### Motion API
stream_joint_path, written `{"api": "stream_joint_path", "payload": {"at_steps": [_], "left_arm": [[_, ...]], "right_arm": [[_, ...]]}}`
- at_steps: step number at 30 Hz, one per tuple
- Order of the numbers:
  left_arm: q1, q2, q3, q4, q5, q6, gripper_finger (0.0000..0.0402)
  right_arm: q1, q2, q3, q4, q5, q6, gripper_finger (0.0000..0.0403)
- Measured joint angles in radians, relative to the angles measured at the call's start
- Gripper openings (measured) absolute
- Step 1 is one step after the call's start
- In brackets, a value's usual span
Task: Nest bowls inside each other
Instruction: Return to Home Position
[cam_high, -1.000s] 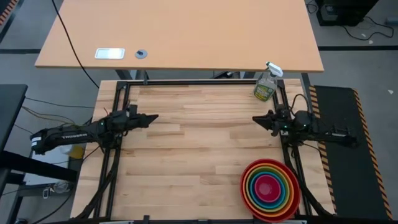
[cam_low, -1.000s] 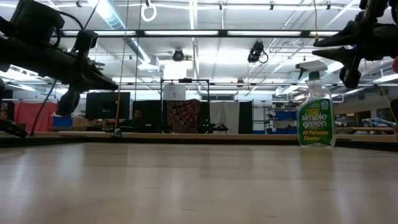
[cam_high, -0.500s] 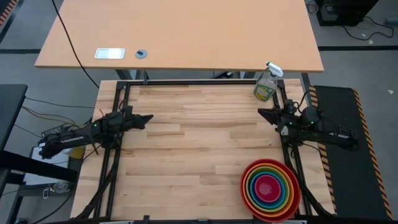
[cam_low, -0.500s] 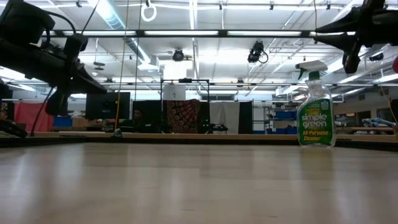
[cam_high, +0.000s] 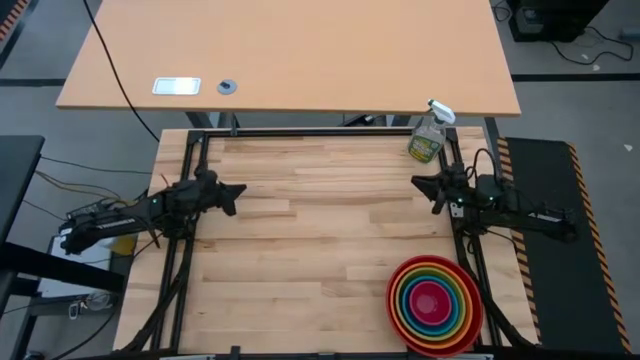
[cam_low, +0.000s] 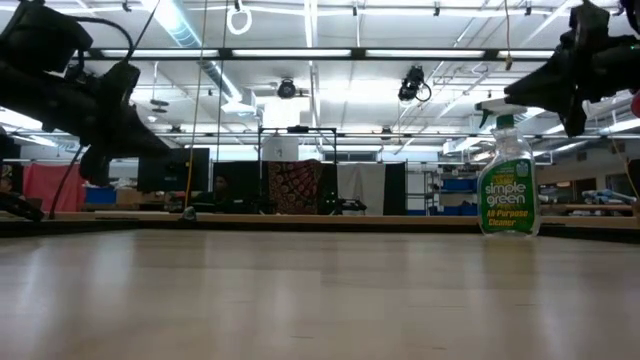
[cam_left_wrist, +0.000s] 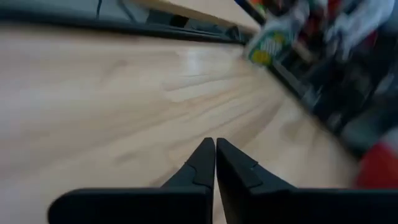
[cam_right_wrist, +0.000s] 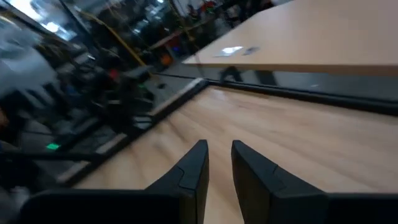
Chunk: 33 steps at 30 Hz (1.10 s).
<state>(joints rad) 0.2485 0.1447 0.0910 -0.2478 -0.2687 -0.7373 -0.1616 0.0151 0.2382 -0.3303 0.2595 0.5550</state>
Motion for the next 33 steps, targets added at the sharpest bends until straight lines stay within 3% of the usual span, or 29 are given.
{"api": "stream_joint_path", "payload": {"at_steps": [4,7,14,33], "left_arm": [[0.0,0.013,0.0,0.0,0.0,0.293,0.0021],[0.0,0.012,0.0,0.002,0.0,0.392,0.0022],[0.0,0.012,0.0,0.005,0.0,0.409,0.0022],[0.0,0.012,-0.001,0.007,0.0,0.409,0.0023]], "right_arm": [[0.0,0.0,-0.001,-0.036,0.081,-0.063,0.0078],[0.0,0.0,-0.001,-0.033,0.099,-0.099,0.0078],[0.0,0.0,-0.008,-0.244,0.11,-0.443,0.0078],[0.0,0.0,-0.015,-0.231,0.106,-0.439,0.0078]]}}
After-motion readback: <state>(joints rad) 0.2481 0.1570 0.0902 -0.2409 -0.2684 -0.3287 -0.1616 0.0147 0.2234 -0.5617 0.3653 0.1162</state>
